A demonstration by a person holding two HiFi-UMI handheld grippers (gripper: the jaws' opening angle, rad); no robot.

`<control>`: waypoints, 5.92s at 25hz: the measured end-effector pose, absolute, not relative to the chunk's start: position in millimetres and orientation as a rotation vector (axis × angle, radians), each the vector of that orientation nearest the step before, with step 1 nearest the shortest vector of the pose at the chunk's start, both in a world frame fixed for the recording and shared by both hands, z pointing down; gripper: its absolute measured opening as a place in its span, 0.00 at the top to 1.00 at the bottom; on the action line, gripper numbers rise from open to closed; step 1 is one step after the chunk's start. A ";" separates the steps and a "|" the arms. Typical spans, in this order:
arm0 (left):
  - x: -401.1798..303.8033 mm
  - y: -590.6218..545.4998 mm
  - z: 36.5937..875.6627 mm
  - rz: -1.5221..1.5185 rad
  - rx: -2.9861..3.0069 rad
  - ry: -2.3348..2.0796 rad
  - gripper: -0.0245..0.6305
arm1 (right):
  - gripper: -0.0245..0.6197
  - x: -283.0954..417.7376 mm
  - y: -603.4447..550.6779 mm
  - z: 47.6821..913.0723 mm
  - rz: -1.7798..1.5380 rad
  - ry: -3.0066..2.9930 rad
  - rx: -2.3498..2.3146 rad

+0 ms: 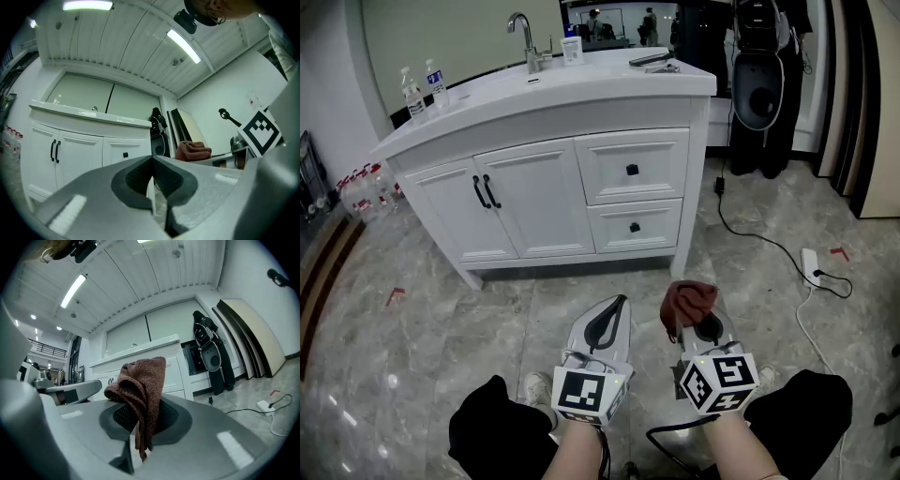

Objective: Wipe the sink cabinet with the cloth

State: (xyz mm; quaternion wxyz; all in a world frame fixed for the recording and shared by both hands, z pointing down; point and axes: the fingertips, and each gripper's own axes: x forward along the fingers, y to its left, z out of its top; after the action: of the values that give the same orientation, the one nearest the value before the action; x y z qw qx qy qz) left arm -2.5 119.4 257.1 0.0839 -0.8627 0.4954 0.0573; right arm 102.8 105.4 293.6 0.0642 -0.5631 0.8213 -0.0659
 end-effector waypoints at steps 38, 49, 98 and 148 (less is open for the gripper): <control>-78.2 -122.0 259.0 0.101 -2.519 1.517 0.96 | 0.84 17.2 -161.0 281.5 -0.271 2.510 -1.518; -107.8 -168.9 236.9 0.148 -2.497 1.479 0.96 | 0.84 -47.1 -224.1 227.3 -0.047 2.586 -1.433; -17.3 -163.9 277.7 0.150 -2.700 1.337 0.96 | 0.84 164.4 -263.9 218.7 -0.005 2.309 -1.987; -62.9 -181.2 304.5 0.110 -2.670 1.486 0.96 | 0.84 43.8 -252.0 282.7 -0.153 2.538 -1.821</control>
State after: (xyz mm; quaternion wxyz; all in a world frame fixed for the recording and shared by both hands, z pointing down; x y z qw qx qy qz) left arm -62.9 -181.2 304.5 0.0418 -0.8724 0.4856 0.0359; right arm 43.8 -252.0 282.7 0.0070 -0.5824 0.8114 -0.0490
